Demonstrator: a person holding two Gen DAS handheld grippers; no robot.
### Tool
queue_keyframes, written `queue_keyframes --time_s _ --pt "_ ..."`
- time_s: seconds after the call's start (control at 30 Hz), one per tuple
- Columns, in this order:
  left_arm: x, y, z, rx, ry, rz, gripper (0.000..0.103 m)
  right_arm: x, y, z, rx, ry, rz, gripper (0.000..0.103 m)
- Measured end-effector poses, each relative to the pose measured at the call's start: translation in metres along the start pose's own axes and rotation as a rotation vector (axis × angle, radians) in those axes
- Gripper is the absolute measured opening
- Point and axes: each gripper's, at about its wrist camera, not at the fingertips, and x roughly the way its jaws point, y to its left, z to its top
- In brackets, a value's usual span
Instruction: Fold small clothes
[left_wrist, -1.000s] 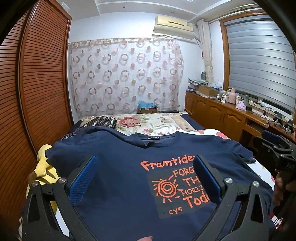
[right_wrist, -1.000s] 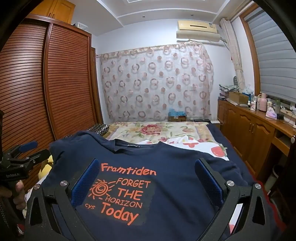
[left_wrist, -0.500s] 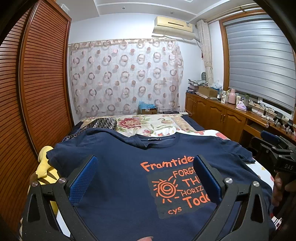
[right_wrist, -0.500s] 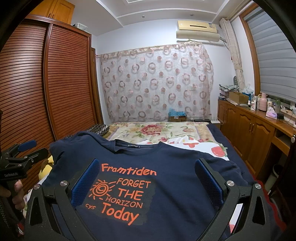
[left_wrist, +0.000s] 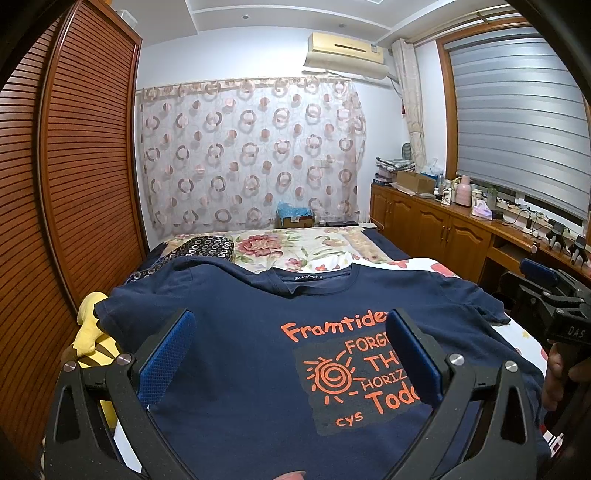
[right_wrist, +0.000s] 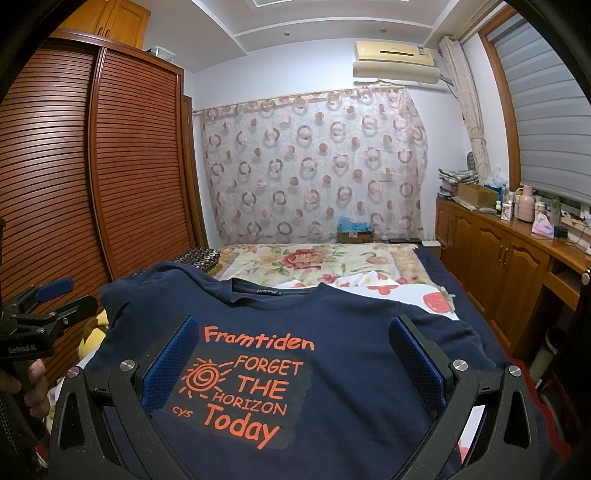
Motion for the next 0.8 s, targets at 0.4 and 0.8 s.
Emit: queue_keyframes --time_s 0.4,0.8 --pt "0.0001 -0.0010 -0.0001 0.003 0.000 0.001 0.103 -0.0001 0.0002 0.0001 0.001 0.000 0.001 0.102" --pt "-0.0011 -0.0027 0.0000 0.005 -0.002 0.003 0.103 -0.0003 0.0004 0.0001 0.000 0.000 0.000 0.102"
